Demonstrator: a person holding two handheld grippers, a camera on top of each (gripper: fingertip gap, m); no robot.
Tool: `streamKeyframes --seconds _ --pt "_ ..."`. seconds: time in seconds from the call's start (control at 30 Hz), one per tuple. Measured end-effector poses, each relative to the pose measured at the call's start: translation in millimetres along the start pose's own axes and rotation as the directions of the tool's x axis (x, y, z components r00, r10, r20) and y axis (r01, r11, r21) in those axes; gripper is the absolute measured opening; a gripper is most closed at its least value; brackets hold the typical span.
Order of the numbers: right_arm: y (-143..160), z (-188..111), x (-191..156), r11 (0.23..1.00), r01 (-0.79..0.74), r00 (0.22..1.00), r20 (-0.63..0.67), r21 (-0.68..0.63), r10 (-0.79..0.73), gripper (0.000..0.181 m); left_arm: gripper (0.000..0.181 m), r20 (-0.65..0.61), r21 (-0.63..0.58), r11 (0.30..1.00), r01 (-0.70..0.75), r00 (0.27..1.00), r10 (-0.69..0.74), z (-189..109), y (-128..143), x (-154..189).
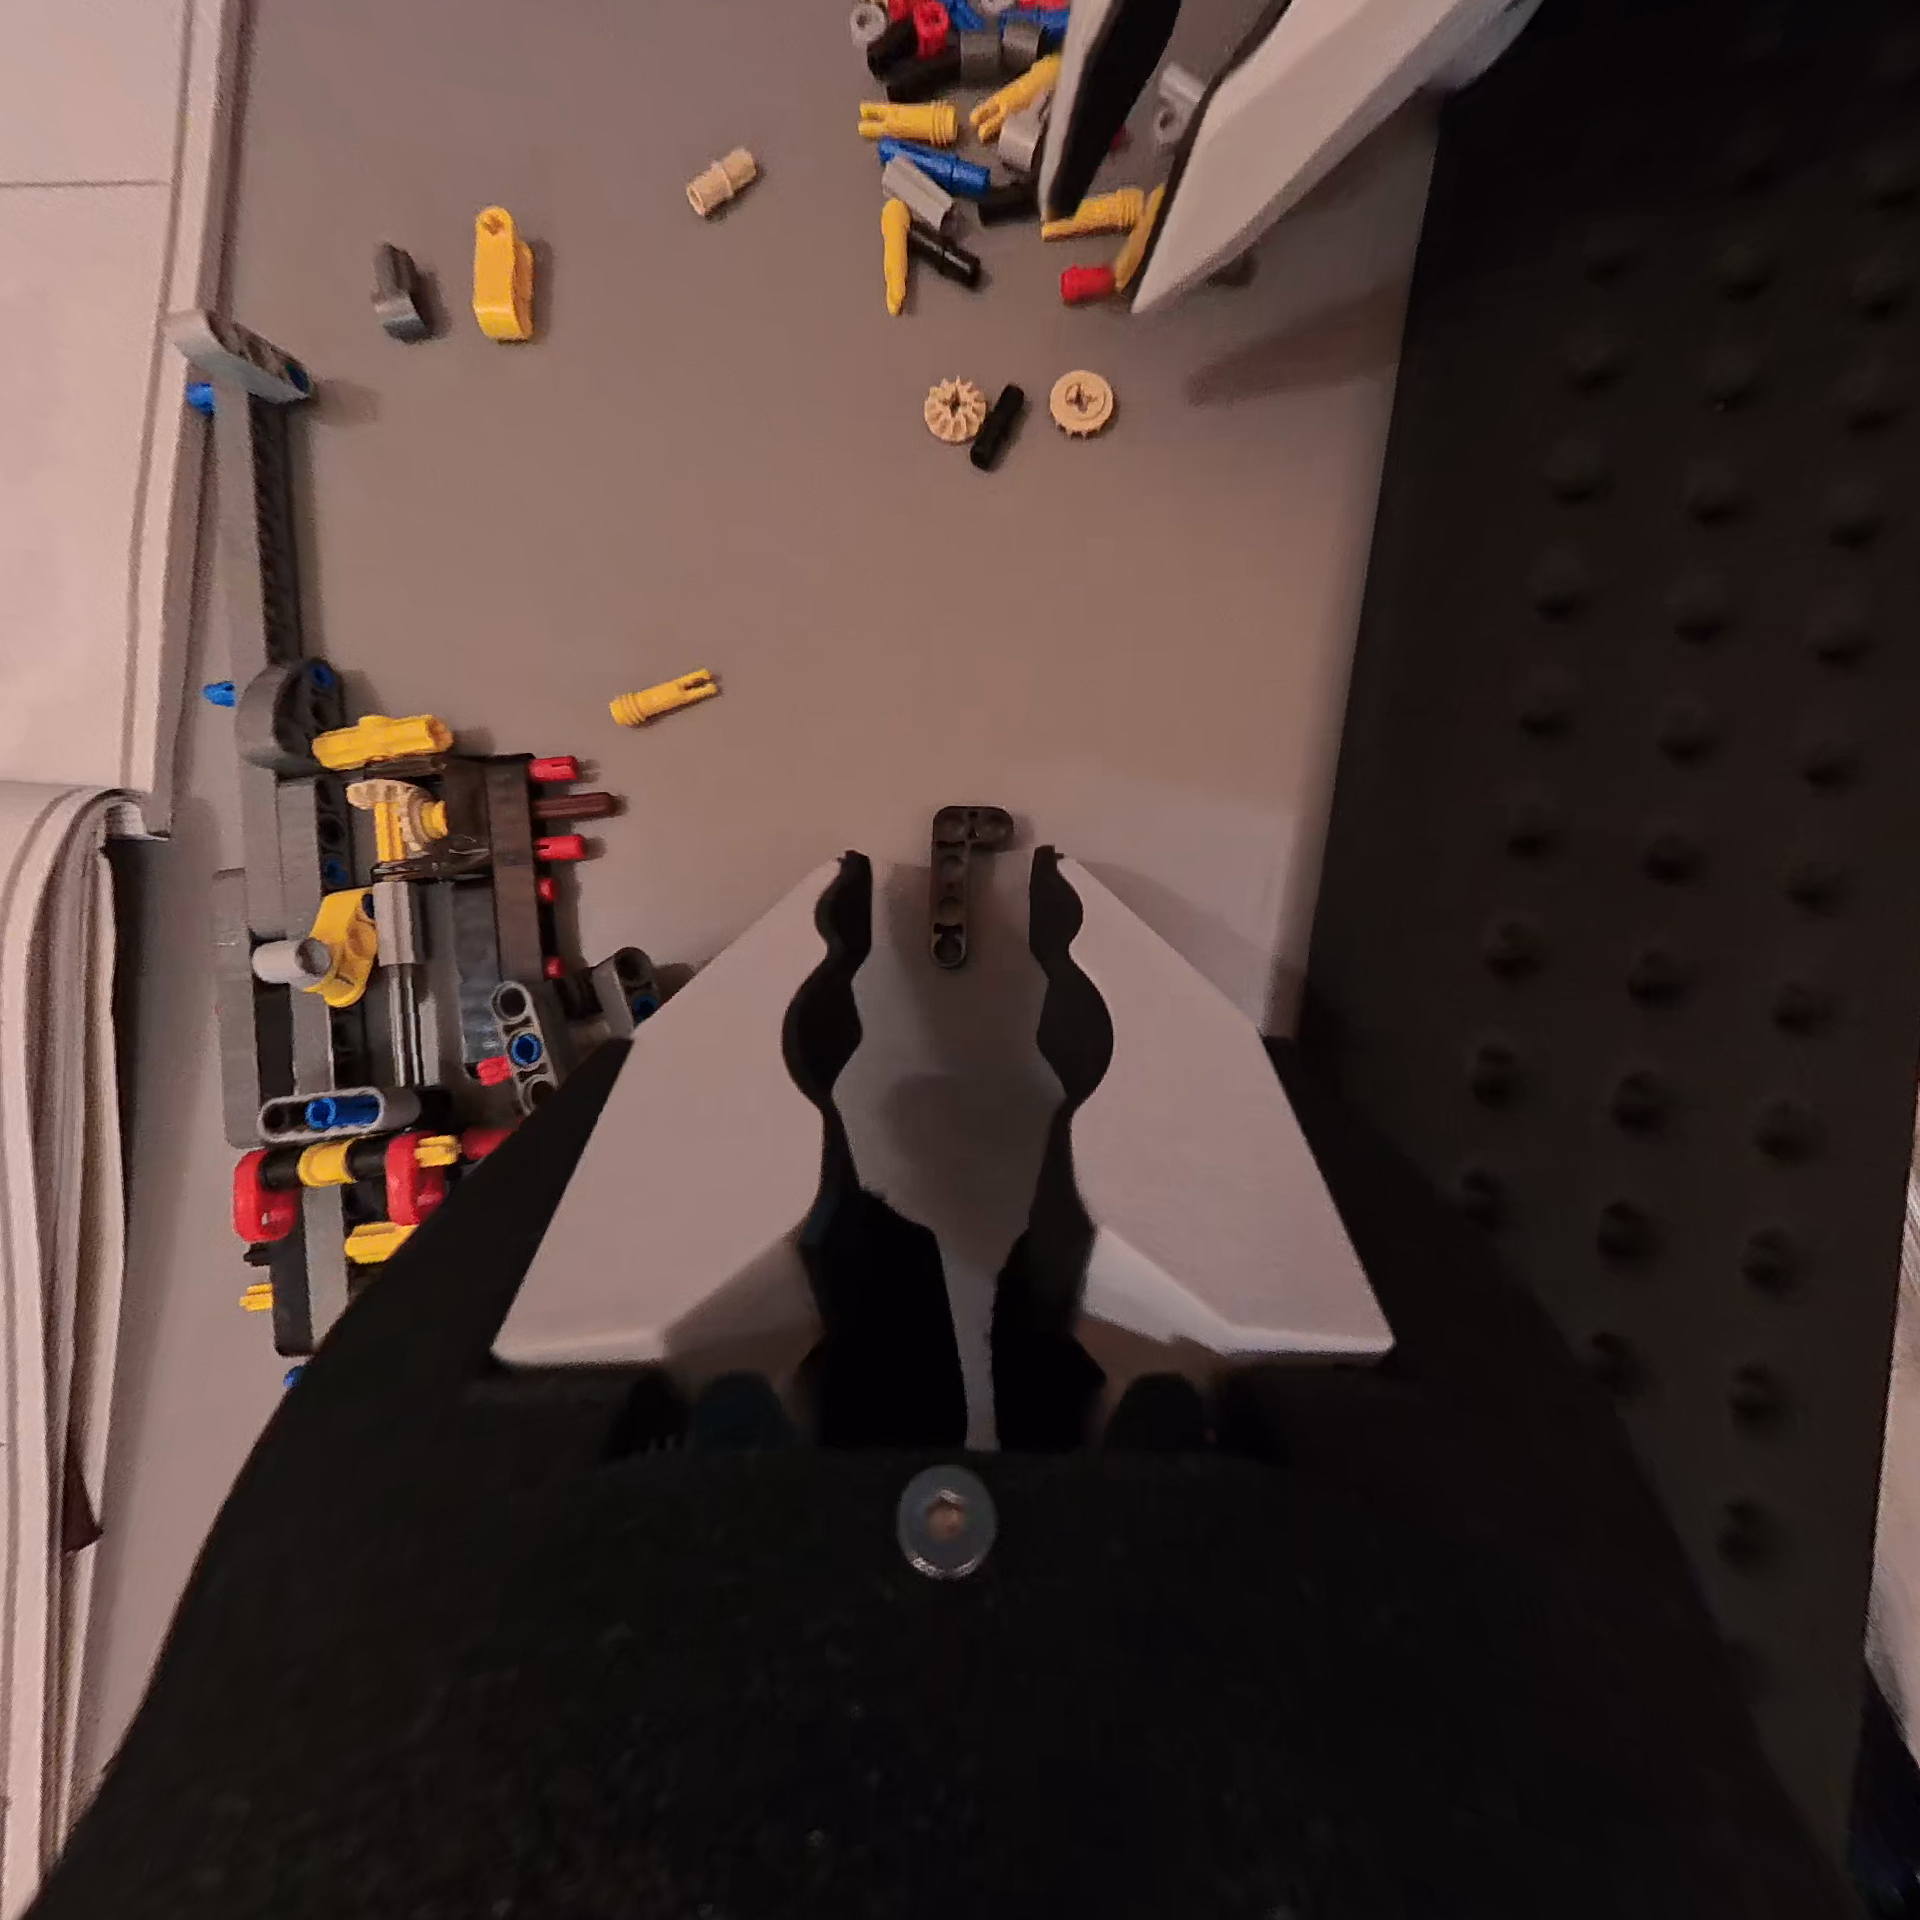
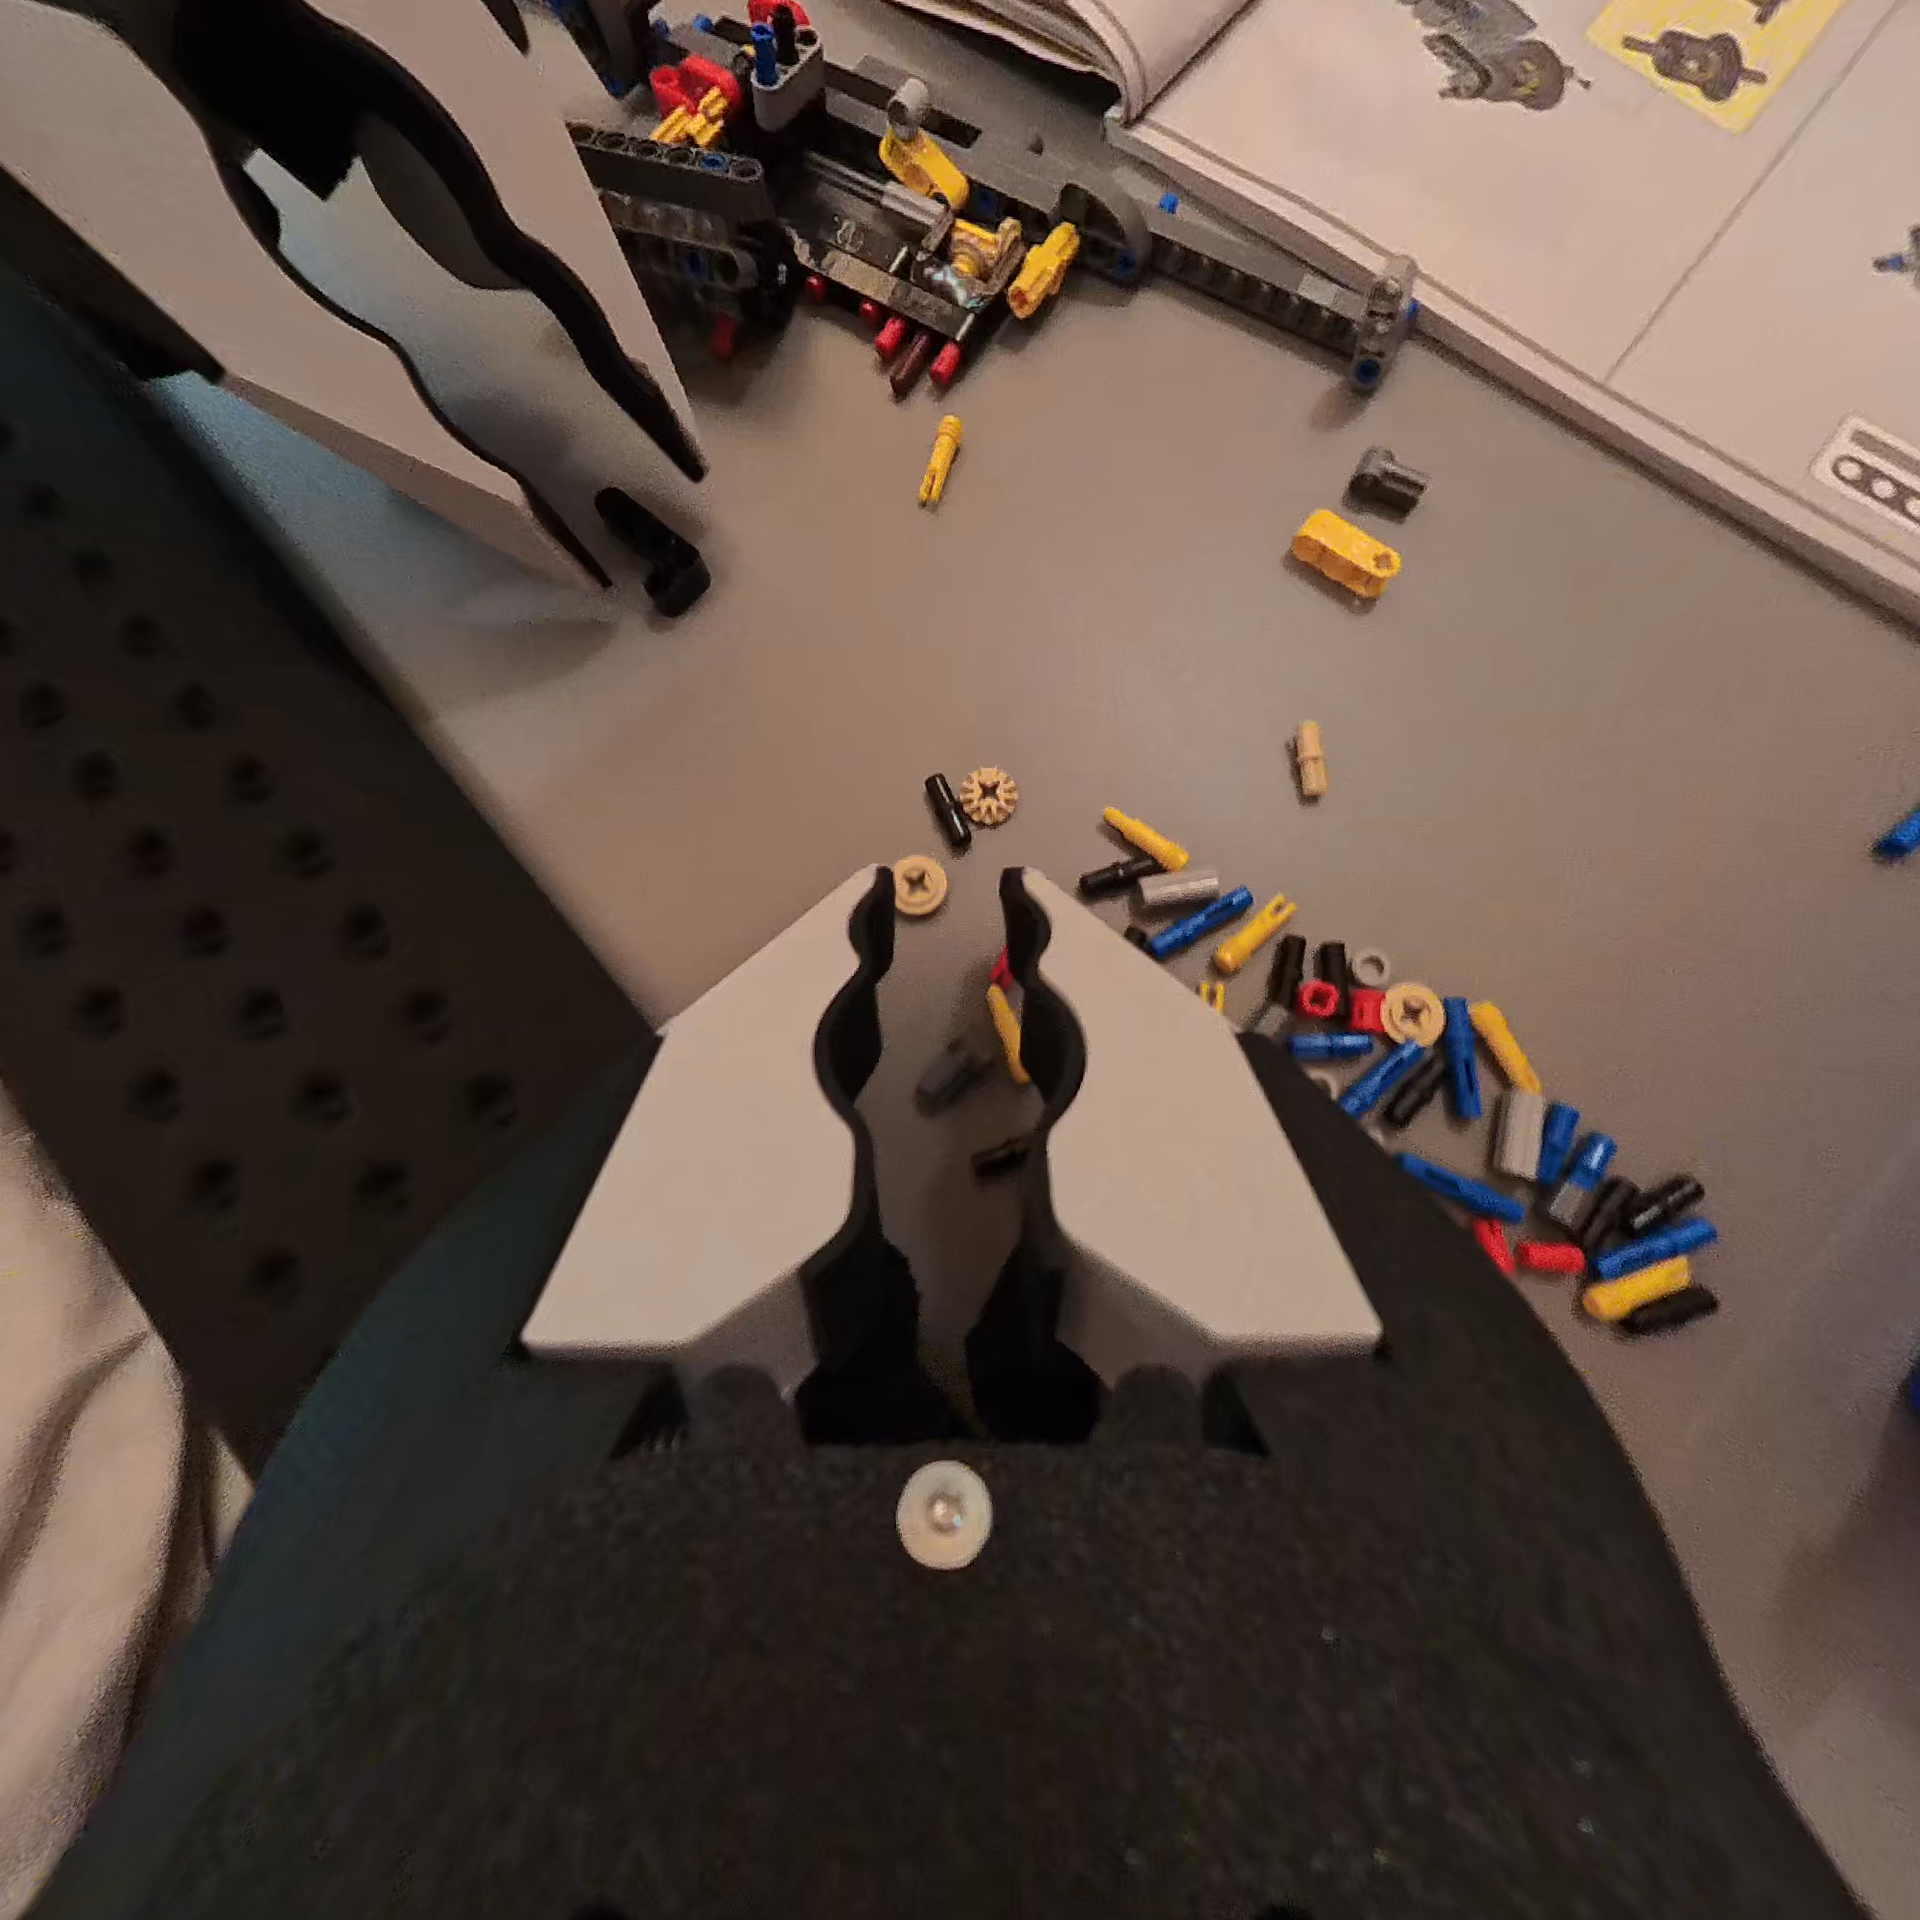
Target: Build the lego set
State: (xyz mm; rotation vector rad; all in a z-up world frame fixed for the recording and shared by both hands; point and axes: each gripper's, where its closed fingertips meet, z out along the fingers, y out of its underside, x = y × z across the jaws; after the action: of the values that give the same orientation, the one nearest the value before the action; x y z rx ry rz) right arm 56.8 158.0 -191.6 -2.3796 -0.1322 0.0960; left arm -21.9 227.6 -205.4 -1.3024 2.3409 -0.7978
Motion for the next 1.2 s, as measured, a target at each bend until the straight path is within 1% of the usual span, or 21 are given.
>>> streamKeyframes --seconds 0.13,0.2,0.3,0.37,0.4,0.43,0.53,0.6,0.67,0.73,0.77,0.83,0.97,1.07,1.1,1.2 --pt "-7.1 15.8 -1.9 1.000 0.006 0.997 0.077 -0.011 -0.005 0.019 0.027 0.008 0.119 0.992 -0.033 0.999 0.033 -11.0 -9.1 5.2" --pt "-2.0 22.3 0.9 0.998 0.041 0.997 0.068 -0.049 -0.038 0.018 0.025 0.018 0.177 0.983 -0.049 0.999 0.047 -17.2 -13.6 8.2" --pt "0.9 26.8 2.3 0.996 0.061 0.997 0.059 -0.059 -0.057 0.014 0.023 0.093 0.226 0.971 -0.083 0.994 0.064 -23.8 -19.7 4.4" --pt "0.3 28.1 -0.6 0.998 0.048 0.996 0.076 -0.052 -0.044 0.011 0.022 0.170 0.232 0.962 -0.143 0.980 0.104 -25.1 -25.2 0.5" --pt "0.1 28.7 -1.0 0.997 0.050 0.996 0.074 -0.052 -0.046 0.005 0.022 0.209 0.227 0.956 -0.186 0.968 0.139 -24.6 -28.4 -0.4" --pt "-0.2 29.2 -1.1 0.997 0.058 0.996 0.070 -0.051 -0.054 0.004 0.022 0.243 0.211 0.949 -0.232 0.953 0.179 -23.2 -30.7 -0.9" --pt "-1.1 29.0 -3.9 0.997 0.062 0.995 0.084 -0.052 -0.058 0.004 0.022 0.331 0.115 0.923 -0.368 0.890 0.314 -15.4 -32.5 -5.1" --pt "-9.8 25.7 -14.5 1.000 0.017 0.987 0.158 -0.008 -0.016 0.004 0.022 0.384 0.047 0.883 -0.466 0.825 0.415 -10.7 -34.8 -7.3" --pt "-24.0 19.9 -26.8 0.998 -0.031 0.970 0.241 0.050 0.019 0.004 0.022 0.418 -0.021 0.824 -0.566 0.744 0.521 -6.4 -37.6 -5.3" --pt "-35.2 15.3 -36.4 0.995 -0.057 0.952 0.304 0.084 0.029 0.004 0.021 0.440 -0.064 0.773 -0.631 0.678 0.589 -4.1 -40.8 -2.3" --pt "-40.2 13.4 -40.4 0.993 -0.068 0.943 0.330 0.098 0.032 0.004 0.021 0.448 -0.077 0.759 -0.646 0.658 0.606 -3.4 -41.7 -1.4" --pt "-47.3 11.1 -47.5 0.990 -0.081 0.927 0.374 0.114 0.033 0.004 0.021 0.449 -0.090 0.748 -0.657 0.644 0.620 -1.9 -41.4 0.7" --pt "-54.0 11.8 -54.8 0.988 -0.084 0.911 0.412 0.126 0.025 0.004 0.016 0.476 -0.062 0.741 -0.669 0.632 0.611 -4.2 -45.5 5.4" --pt "-54.7 14.1 -58.1 0.991 -0.071 0.909 0.417 0.115 0.016 0.004 0.013 0.499 -0.054 0.740 -0.670 0.624 0.601 -7.4 -47.6 4.8" --pt "-54.6 15.0 -58.4 0.992 -0.062 0.911 0.413 0.113 0.010 0.004 0.006 0.499 -0.055 0.740 -0.671 0.623 0.602 -8.0 -47.4 4.8" --pt "-58.7 14.5 -56.3 0.989 -0.071 0.914 0.405 0.133 0.011 0.004 0.004 0.515 -0.054 0.752 -0.657 0.627 0.585 -9.9 -48.2 1.2"
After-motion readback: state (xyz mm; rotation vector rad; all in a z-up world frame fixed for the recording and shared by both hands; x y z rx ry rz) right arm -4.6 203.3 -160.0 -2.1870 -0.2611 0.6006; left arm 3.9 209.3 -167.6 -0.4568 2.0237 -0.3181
